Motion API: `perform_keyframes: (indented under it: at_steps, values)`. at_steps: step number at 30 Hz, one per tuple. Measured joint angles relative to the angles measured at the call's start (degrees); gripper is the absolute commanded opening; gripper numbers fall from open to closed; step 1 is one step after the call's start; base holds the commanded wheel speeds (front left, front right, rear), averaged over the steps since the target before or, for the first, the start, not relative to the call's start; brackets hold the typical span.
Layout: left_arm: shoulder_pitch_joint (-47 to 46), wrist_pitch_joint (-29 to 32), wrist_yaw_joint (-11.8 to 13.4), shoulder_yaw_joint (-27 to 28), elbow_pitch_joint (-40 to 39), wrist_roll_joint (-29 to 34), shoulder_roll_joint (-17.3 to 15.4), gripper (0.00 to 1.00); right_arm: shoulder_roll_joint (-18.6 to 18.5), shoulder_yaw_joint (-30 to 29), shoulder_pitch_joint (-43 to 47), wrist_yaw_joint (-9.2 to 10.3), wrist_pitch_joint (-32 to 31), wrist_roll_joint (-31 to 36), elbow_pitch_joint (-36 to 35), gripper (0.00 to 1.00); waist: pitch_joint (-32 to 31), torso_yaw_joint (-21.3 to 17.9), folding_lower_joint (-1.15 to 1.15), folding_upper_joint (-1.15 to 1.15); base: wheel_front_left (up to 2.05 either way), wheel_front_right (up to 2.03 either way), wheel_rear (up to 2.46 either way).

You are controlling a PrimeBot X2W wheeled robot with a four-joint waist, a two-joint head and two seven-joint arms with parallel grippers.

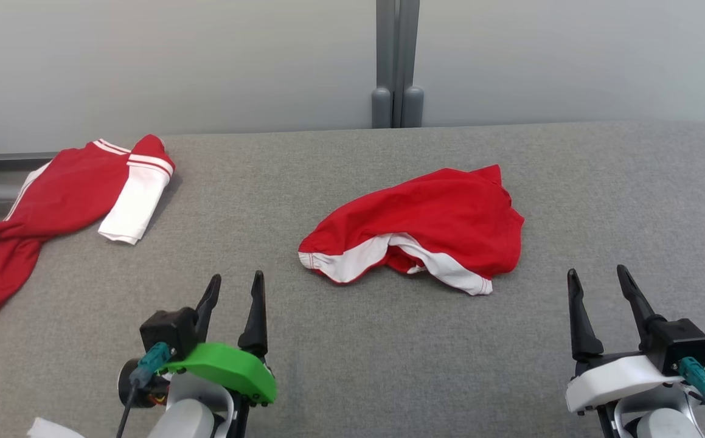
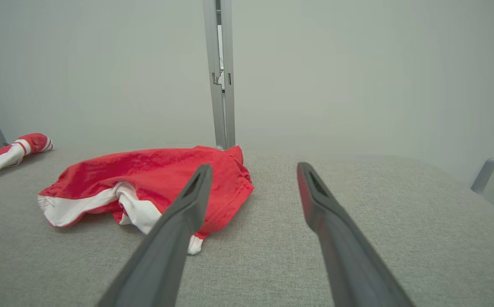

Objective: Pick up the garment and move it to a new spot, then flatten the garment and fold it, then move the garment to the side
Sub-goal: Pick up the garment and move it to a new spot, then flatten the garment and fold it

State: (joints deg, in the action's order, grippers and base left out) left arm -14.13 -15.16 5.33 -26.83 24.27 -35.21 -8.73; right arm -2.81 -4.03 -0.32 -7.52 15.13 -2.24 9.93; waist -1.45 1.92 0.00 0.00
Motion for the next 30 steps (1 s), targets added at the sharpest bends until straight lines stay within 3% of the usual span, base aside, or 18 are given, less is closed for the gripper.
perform_keyframes:
  at_steps: [7,16,30]
  values:
    - [6.5,0.0,0.0,5.4,-2.5,4.6,2.5,1.0,0.0,1.5,2.1,0.0,0.0,-2.7,0.5,1.0,-1.2,1.1,0.0,0.0,0.0,0.0,0.0]
    - [7.1,0.0,-1.8,8.9,-1.2,9.9,4.1,1.0,0.0,2.0,3.5,0.0,0.0,-4.1,1.9,1.0,-1.2,1.6,0.0,0.0,0.0,0.0,0.0]
    - [7.1,0.0,-4.1,12.0,0.4,12.3,5.5,1.0,0.0,1.7,3.2,0.0,0.0,-3.8,2.4,1.0,-0.6,1.6,0.0,0.0,0.0,0.0,0.0]
